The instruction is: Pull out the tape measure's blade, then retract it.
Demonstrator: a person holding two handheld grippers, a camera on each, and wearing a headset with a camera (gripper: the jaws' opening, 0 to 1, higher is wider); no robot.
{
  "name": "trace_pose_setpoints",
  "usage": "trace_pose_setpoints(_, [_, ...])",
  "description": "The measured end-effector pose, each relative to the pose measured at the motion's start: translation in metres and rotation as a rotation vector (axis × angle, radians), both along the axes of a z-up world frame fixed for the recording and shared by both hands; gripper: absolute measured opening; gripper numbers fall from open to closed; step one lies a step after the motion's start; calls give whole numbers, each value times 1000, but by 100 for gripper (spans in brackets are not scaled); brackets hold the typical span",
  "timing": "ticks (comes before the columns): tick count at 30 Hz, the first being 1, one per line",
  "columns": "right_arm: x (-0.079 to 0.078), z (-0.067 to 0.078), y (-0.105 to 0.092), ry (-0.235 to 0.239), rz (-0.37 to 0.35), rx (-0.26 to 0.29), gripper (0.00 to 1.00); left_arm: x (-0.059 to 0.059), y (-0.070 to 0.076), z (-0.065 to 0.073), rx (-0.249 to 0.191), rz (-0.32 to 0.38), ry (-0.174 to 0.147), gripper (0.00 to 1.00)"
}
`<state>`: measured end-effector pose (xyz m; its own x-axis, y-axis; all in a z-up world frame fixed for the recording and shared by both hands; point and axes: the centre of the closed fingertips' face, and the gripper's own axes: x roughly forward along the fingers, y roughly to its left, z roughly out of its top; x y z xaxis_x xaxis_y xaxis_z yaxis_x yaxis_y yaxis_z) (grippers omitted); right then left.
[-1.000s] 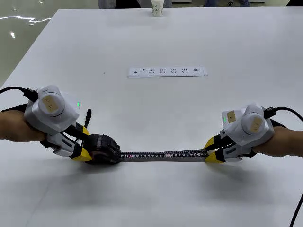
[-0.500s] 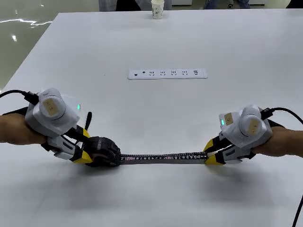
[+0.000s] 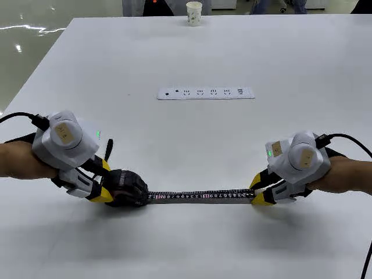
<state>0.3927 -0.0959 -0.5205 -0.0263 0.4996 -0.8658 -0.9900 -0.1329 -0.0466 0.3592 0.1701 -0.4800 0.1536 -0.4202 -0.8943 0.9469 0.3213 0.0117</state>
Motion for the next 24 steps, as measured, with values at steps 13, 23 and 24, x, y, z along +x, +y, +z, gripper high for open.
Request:
trace_pose_setpoints(13, [0, 5, 0, -12, -30, 11, 17, -1, 3, 2, 4, 21, -30, 28])
trace_pose_setpoints(23, [-6, 15, -3, -15, -64, 25, 29, -9, 9, 9, -16, 63, -33, 38])
trace_pose_setpoints(24, [-6, 15, -3, -13, -68, 27, 30, -10, 9, 9, -19, 68, -32, 39])
